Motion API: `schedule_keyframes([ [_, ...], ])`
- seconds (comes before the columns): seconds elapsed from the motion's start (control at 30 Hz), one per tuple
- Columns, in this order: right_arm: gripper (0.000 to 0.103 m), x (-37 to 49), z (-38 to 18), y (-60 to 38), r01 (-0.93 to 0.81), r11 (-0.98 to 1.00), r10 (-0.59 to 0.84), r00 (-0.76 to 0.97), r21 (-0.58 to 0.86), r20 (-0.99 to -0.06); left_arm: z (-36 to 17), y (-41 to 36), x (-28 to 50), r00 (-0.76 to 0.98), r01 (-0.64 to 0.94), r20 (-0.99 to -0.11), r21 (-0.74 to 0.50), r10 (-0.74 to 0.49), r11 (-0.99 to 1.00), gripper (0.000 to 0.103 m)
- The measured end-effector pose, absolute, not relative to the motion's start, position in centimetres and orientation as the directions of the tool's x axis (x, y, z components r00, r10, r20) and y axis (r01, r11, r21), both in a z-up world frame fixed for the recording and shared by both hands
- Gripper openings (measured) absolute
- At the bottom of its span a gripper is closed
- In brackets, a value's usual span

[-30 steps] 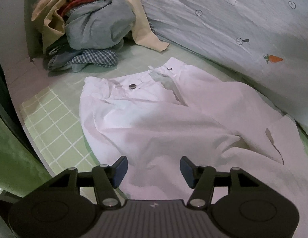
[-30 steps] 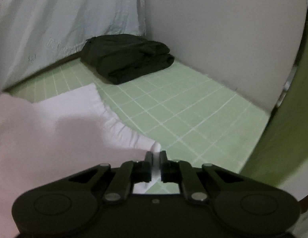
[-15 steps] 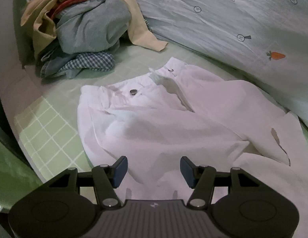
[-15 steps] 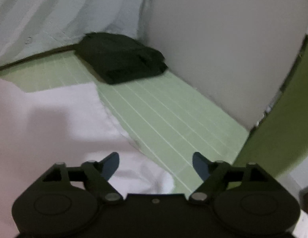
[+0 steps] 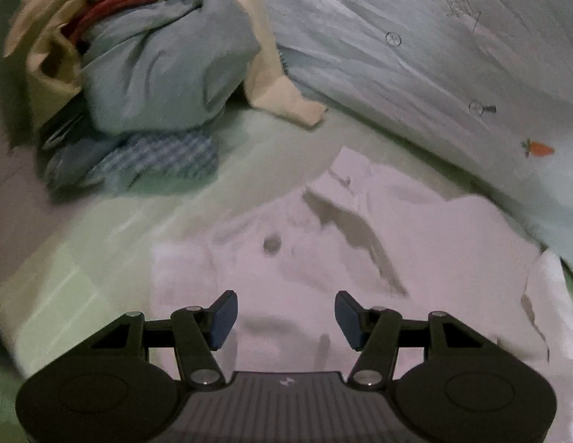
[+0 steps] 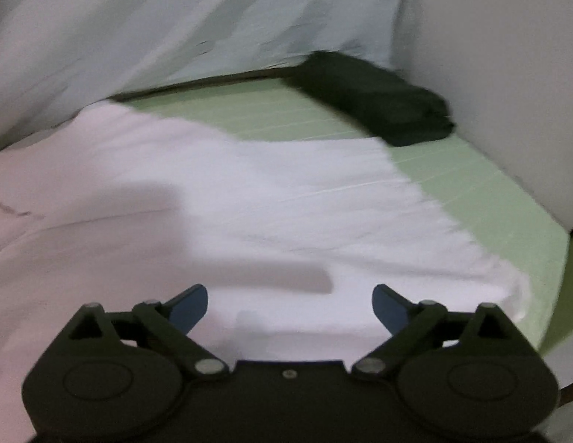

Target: Fold clothes

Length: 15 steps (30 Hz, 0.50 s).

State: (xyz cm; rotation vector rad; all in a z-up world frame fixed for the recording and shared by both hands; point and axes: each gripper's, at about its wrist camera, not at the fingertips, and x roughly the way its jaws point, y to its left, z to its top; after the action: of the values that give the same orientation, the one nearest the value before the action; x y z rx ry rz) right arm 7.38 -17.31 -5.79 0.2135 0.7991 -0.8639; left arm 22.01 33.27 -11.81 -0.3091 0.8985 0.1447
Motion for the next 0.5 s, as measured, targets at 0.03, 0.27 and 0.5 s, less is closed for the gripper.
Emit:
schedule_keyframes([
  [0.03, 0.097, 8.4, -6.1, -16.7, 0.752, 0.645, -0.596, 0.383, -0.137, -0.706, -11.8, 33.8, 23.1, 0.626, -0.234, -0.78, -0.208, -0.016, 0.95, 0.059],
  [0.27, 0.097, 15.5, -8.4, -12.5, 0.777, 0.618, -0.591, 0.359, -0.12, -0.722, -13.2, 36.5, 32.6, 0.635, -0.112, -0.768, -0.198, -0.083, 0.974, 0.059],
  [0.5, 0.098, 15.8, -8.9, -10.9, 0.788, 0.58, -0.627, 0.269, -0.207, -0.731, -16.2, 35.3, 42.1, 0.564, -0.037, -0.81, -0.215, -0.157, 0.976, 0.06],
])
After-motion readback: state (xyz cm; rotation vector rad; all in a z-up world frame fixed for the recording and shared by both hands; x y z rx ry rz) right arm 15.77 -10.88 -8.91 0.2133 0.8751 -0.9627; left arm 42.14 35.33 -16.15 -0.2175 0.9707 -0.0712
